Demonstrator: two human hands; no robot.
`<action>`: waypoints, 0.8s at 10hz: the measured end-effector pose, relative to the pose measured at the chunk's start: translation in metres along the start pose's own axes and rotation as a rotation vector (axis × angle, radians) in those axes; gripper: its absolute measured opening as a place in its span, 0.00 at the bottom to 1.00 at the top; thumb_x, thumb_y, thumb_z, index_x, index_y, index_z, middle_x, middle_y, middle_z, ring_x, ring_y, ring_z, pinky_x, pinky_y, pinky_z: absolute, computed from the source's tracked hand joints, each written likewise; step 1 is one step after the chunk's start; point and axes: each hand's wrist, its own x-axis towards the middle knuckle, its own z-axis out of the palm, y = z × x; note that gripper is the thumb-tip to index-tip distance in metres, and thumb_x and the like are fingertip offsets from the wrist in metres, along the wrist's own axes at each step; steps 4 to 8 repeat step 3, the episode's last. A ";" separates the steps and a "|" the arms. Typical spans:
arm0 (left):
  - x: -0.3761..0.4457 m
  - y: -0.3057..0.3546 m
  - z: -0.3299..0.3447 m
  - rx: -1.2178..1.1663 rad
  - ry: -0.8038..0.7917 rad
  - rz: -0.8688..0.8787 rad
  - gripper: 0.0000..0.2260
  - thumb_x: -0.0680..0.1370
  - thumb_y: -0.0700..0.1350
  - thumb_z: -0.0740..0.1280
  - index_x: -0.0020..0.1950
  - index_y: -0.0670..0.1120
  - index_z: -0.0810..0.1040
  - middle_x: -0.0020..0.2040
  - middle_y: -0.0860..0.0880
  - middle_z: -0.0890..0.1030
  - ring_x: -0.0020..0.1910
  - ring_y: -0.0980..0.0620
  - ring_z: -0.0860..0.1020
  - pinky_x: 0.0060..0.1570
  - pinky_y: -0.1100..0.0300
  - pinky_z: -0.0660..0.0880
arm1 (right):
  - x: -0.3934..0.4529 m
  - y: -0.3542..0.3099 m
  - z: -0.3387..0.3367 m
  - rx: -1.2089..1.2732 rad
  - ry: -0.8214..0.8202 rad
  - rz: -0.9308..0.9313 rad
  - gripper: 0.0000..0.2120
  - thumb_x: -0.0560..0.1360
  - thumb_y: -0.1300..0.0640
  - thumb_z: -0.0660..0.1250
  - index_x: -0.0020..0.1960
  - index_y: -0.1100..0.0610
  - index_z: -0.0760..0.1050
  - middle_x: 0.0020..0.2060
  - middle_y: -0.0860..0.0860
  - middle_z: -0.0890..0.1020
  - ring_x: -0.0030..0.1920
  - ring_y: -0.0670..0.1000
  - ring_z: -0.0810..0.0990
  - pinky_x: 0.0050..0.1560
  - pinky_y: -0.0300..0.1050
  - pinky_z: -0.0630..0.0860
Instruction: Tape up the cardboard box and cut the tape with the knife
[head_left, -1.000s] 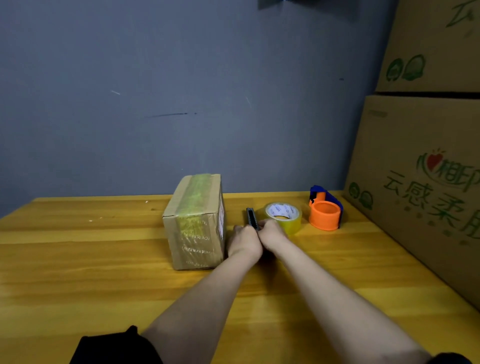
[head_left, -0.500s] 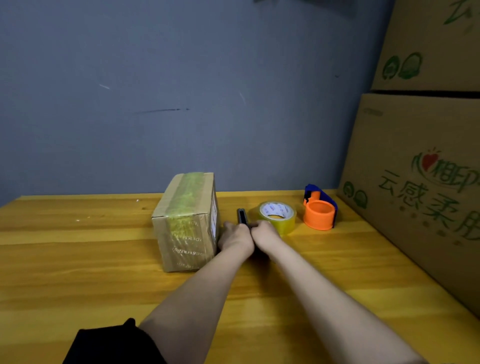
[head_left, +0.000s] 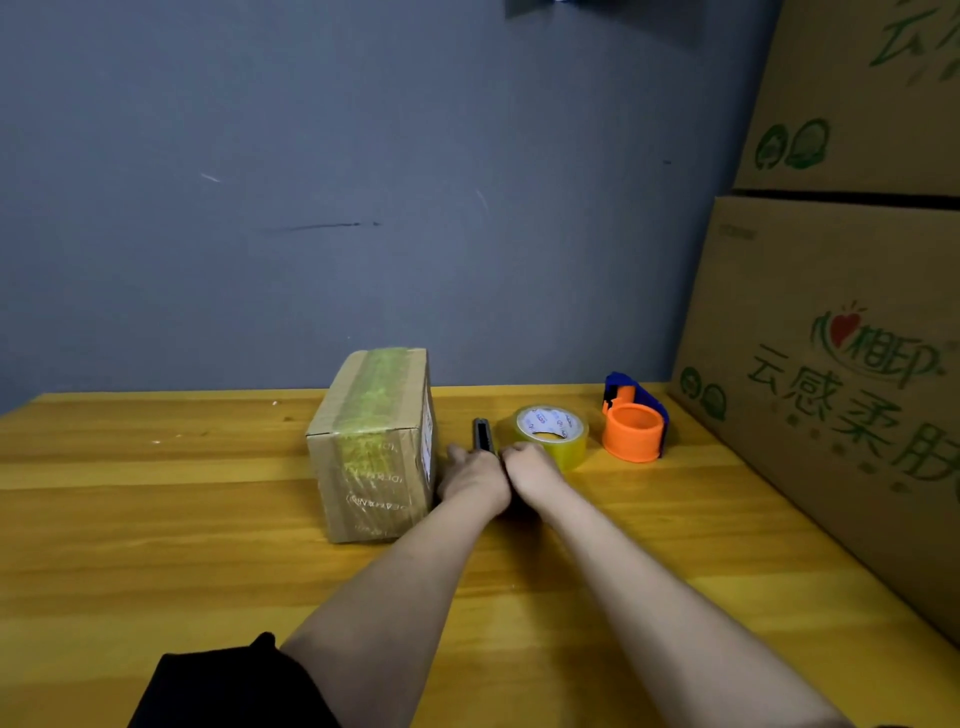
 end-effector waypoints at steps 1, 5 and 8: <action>-0.008 0.001 -0.008 -0.028 -0.014 0.005 0.21 0.78 0.36 0.57 0.72 0.39 0.62 0.72 0.39 0.59 0.67 0.40 0.69 0.64 0.51 0.70 | -0.005 0.002 -0.008 -0.006 -0.012 0.009 0.10 0.77 0.60 0.57 0.44 0.59 0.77 0.56 0.62 0.80 0.49 0.57 0.76 0.44 0.43 0.66; -0.023 0.003 -0.027 -0.012 0.036 0.090 0.18 0.78 0.37 0.59 0.68 0.40 0.66 0.66 0.39 0.73 0.64 0.40 0.74 0.59 0.51 0.72 | -0.013 0.007 -0.028 0.005 -0.053 0.019 0.10 0.77 0.58 0.60 0.48 0.60 0.79 0.47 0.60 0.83 0.42 0.56 0.77 0.41 0.46 0.70; -0.023 0.003 -0.027 -0.012 0.036 0.090 0.18 0.78 0.37 0.59 0.68 0.40 0.66 0.66 0.39 0.73 0.64 0.40 0.74 0.59 0.51 0.72 | -0.013 0.007 -0.028 0.005 -0.053 0.019 0.10 0.77 0.58 0.60 0.48 0.60 0.79 0.47 0.60 0.83 0.42 0.56 0.77 0.41 0.46 0.70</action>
